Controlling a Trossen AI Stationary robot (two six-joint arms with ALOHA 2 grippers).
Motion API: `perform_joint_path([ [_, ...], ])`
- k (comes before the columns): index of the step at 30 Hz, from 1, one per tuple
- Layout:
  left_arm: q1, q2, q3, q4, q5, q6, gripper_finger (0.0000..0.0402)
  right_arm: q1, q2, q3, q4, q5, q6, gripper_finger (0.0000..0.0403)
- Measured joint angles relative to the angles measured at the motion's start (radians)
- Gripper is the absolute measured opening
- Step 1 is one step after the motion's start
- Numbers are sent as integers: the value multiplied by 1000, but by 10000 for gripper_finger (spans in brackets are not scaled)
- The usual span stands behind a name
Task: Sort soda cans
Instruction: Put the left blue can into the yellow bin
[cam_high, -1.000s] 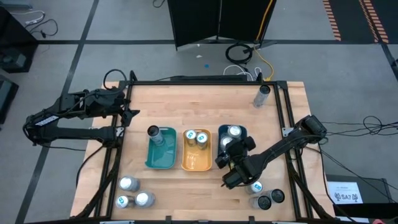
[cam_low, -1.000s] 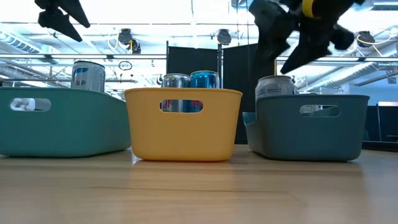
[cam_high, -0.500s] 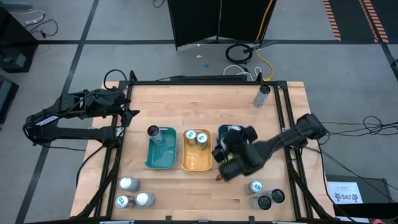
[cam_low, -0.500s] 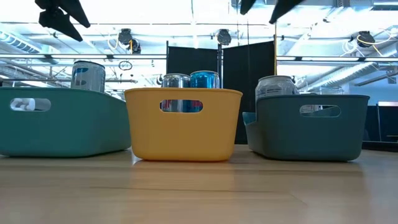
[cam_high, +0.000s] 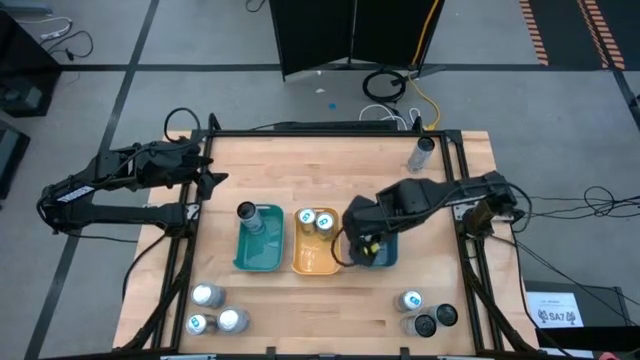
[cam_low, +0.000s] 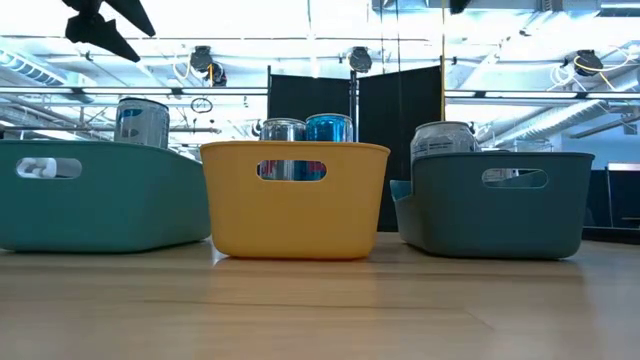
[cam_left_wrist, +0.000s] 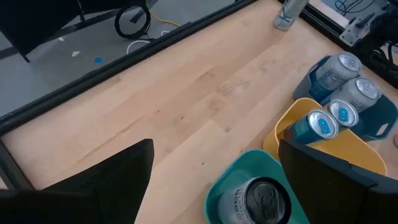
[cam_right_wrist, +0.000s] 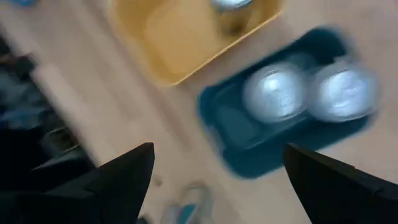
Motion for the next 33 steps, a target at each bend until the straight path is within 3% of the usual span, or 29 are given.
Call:
perform_joint_path([
  [4,1,0,0,0,13,0,354,58,-16,-8,1,-36,49,348],
  [8,-14,0,0,18,115,0,354,123,-74,-62,1,0,132,348],
  [18,-73,63,0,54,80,-53,354,330,-323,-471,2,-1,538,348],
  [22,-73,107,0,53,49,-58,354,367,-377,-595,100,-1,615,348],
  [26,-74,142,0,51,48,-98,354,374,-374,-644,212,-1,603,348],
  [33,-74,169,0,42,64,-105,354,387,-310,-647,244,-2,657,348],
])
